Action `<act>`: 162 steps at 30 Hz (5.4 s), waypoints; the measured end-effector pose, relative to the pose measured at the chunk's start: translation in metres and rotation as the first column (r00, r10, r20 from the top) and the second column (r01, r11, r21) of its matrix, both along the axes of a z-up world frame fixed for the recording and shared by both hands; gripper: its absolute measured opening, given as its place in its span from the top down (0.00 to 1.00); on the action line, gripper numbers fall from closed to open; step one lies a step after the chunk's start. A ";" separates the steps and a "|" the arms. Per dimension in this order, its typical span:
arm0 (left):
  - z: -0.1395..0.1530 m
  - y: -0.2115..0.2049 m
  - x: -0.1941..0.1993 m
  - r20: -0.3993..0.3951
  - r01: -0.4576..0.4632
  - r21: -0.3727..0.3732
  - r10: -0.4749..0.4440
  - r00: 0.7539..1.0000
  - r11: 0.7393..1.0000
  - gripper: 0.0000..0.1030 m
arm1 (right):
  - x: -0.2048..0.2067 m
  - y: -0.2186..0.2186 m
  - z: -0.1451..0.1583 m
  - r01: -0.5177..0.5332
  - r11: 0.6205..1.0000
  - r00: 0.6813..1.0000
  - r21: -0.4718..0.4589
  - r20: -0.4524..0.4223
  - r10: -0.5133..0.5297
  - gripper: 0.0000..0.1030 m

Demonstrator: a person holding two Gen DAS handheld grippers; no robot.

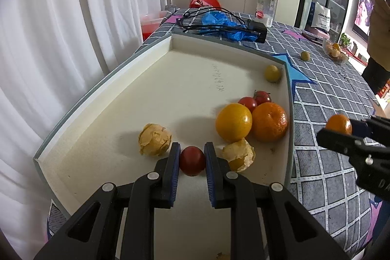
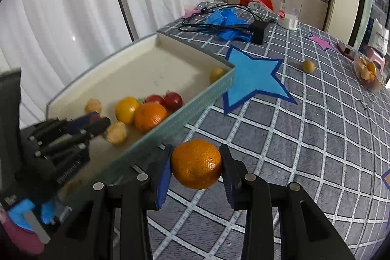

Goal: Organize fruits

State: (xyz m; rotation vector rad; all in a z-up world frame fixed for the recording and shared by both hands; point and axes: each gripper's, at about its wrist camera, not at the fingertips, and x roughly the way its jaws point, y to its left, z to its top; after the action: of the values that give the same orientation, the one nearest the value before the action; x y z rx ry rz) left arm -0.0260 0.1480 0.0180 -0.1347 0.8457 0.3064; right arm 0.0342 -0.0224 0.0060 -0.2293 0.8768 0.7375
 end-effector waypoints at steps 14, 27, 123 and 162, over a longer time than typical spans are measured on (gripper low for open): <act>0.004 0.016 -0.002 0.000 -0.021 -0.003 0.021 1.000 1.000 0.79 | -0.001 0.052 0.014 -0.073 0.997 0.997 0.003 -0.030 0.073 0.62; -0.001 0.029 0.001 -0.014 -0.042 -0.030 0.041 0.999 0.999 0.79 | 0.009 0.100 0.011 -0.076 0.995 0.997 -0.061 0.006 0.077 0.62; 0.023 -0.024 -0.026 -0.065 -0.065 0.074 0.070 0.995 0.995 0.11 | -0.015 0.037 0.025 -0.052 0.995 0.997 -0.080 -0.066 0.047 0.00; 0.017 -0.025 -0.027 -0.076 -0.058 0.068 0.063 0.995 0.996 0.11 | -0.019 0.043 0.020 -0.062 0.992 0.997 -0.111 -0.055 0.056 0.00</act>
State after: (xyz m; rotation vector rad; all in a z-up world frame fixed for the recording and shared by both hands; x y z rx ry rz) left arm -0.0533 0.1226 0.0354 -0.0875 0.9089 0.3979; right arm 0.0152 0.0204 0.0261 -0.3390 0.9659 0.7525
